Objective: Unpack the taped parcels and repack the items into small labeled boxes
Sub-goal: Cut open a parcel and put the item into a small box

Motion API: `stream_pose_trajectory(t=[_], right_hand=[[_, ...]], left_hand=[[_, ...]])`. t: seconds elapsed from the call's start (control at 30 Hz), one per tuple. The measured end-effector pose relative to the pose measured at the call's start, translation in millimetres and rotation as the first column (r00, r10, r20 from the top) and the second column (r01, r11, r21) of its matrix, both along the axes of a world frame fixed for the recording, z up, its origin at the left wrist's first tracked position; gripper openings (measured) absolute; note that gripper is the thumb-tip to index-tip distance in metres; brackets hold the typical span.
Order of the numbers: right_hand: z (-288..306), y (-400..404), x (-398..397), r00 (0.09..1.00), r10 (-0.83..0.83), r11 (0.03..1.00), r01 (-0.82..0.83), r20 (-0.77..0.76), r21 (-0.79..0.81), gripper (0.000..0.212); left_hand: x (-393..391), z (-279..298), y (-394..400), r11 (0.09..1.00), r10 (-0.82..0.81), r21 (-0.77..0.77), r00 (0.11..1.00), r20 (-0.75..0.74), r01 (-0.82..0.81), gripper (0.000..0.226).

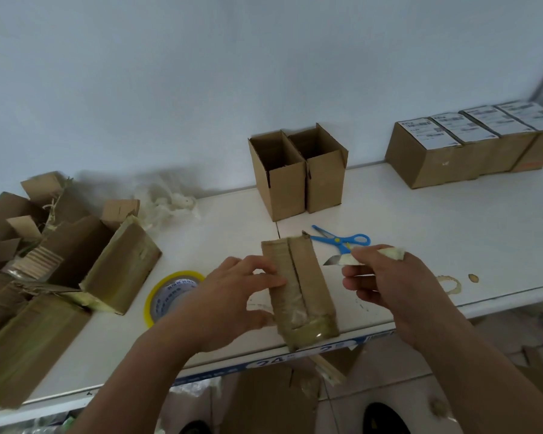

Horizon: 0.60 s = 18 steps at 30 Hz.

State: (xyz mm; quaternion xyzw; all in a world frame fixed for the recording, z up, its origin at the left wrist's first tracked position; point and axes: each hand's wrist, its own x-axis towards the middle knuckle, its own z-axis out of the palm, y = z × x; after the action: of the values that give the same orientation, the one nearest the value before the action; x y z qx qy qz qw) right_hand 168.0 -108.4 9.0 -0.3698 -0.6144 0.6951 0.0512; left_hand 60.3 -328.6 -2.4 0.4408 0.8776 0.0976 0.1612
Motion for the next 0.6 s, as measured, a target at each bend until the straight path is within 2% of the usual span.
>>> stream_pose_trajectory(t=[0.1, 0.2, 0.27, 0.37, 0.47, 0.6], right_hand=[[2, 4, 2, 0.998, -0.045, 0.998, 0.046, -0.033, 0.037, 0.011], [2, 9, 6, 0.995, -0.086, 0.993, 0.090, -0.059, 0.075, 0.012], [0, 13, 10, 0.992, -0.109, 0.989, 0.115, -0.070, 0.093, 0.012], [-3, 15, 14, 0.991, -0.109, 0.988, 0.116, -0.072, 0.099, 0.012], [-7, 15, 14, 0.993, -0.095, 0.987, 0.103, -0.069, 0.123, 0.012], [-9, 16, 13, 0.988, -0.132, 0.983, 0.141, -0.083, 0.119, 0.011]], left_hand=[[-1, -12, 8, 0.999, -0.004, 0.043, 0.986, -0.168, 0.012, 0.070], [1, -25, 18, 0.984, 0.004, 0.172, 0.970, -0.243, 0.039, 0.070], [1, -28, 27, 0.979, 0.041, 0.202, 0.963, -0.267, 0.014, 0.066], [5, -29, 39, 0.980, 0.125, 0.181, 0.955, -0.269, -0.078, 0.070], [10, -28, 49, 0.975, 0.204, 0.137, 0.947, -0.247, -0.174, 0.061], [10, -30, 54, 0.958, 0.265, 0.163, 0.946, -0.185, -0.237, 0.057]])
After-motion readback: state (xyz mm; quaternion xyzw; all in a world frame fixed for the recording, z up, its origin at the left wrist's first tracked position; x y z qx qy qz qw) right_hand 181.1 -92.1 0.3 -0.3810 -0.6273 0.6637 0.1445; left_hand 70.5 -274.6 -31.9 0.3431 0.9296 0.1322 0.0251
